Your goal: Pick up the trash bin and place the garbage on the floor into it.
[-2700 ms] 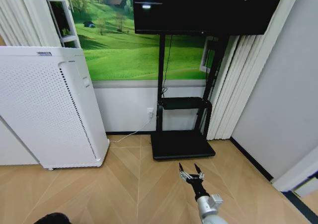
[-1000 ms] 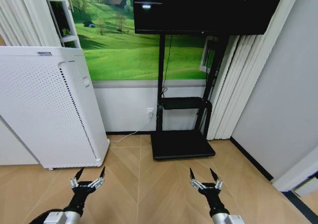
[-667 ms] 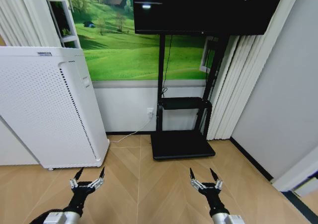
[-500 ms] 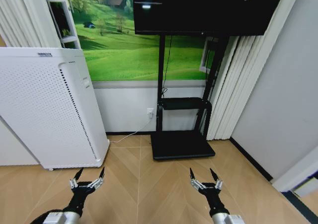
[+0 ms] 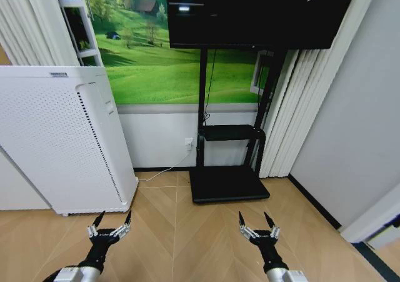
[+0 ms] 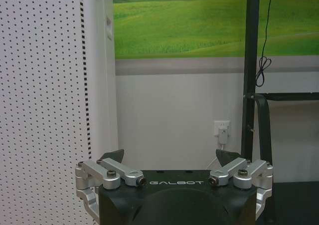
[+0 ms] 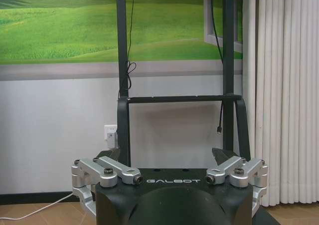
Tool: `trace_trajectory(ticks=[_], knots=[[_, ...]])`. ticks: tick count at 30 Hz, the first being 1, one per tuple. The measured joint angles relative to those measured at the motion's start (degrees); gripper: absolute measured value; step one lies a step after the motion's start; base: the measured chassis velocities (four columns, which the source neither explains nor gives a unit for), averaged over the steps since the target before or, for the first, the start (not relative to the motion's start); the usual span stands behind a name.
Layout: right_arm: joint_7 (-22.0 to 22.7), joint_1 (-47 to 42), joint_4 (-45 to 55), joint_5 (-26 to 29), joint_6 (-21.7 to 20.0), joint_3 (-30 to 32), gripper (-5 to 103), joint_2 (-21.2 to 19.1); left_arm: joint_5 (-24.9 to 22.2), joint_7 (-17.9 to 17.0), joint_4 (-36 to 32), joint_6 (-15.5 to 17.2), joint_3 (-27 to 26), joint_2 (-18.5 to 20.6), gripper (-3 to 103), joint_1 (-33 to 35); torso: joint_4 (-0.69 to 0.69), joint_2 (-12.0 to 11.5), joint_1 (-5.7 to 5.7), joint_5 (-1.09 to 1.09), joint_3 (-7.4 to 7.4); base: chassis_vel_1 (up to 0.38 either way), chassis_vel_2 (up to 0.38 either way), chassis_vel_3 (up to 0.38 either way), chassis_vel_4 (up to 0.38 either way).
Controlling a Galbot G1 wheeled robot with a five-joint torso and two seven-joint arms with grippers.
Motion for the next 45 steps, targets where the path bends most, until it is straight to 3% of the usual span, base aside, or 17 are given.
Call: trace_trajectory(ticks=[45], knots=[[0.0, 0.0, 0.0, 0.0, 0.0, 0.0, 100, 0.0, 0.0, 0.1, 0.0, 0.0, 0.0, 0.0, 100, 0.0, 0.0, 10.8, 3.89, 0.0, 6.93, 0.0, 0.0, 0.0, 0.0]])
